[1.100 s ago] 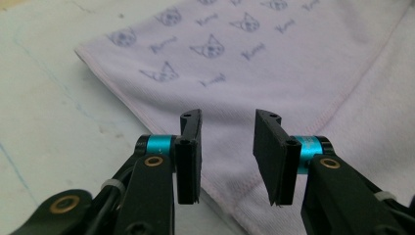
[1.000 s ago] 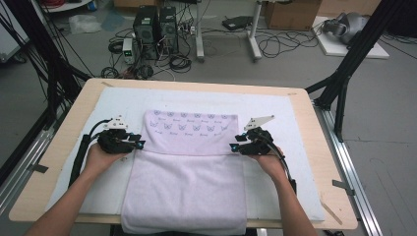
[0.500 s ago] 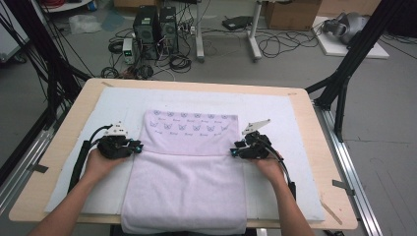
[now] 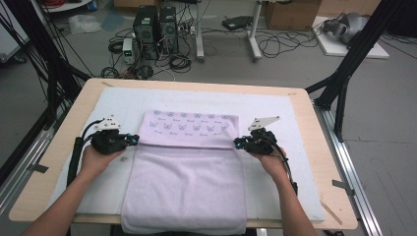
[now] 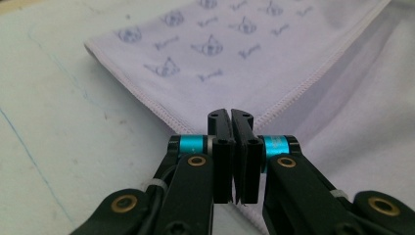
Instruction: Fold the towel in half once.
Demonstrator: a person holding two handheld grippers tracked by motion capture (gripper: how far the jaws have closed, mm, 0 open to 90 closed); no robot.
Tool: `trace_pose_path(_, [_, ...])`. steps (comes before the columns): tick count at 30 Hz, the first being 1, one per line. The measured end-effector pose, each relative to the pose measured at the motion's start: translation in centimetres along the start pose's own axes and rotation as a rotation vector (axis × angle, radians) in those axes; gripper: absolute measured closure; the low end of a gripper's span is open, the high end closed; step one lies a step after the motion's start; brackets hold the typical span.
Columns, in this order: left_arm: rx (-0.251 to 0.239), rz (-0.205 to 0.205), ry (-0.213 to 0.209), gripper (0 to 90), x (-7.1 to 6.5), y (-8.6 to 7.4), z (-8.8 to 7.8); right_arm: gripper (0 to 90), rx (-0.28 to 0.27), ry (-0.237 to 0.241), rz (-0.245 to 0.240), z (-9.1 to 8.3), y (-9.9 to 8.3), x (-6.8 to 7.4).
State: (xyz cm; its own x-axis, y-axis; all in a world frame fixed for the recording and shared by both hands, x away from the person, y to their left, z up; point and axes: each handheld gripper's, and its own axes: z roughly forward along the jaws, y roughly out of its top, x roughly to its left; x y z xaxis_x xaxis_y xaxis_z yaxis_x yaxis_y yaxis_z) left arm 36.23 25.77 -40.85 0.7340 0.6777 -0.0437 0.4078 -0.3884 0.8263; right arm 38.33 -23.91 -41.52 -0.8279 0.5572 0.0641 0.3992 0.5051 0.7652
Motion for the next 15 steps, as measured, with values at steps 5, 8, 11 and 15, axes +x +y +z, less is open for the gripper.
trace_pose_path(5, [-0.033, 0.036, -0.019, 87.2, -1.6, 1.0, -2.5, 83.8, -0.055, 0.017, -0.019, -2.7, 0.4, 1.4])
trace_pose_path(8, [-0.043, 0.073, -0.043, 87.2, -3.9, 0.1, -5.0, 83.8, -0.068, 0.051, -0.051, -5.0, 0.2, 3.3])
trace_pose_path(11, [-0.044, 0.113, -0.074, 86.9, -6.5, -1.4, -7.2, 83.8, -0.079, 0.100, -0.073, -7.1, -0.9, 5.9])
trace_pose_path(15, [-0.014, 0.194, -0.041, 61.8, -9.2, -3.9, -8.5, 71.5, -0.015, 0.128, -0.064, -7.8, -3.1, 8.4])
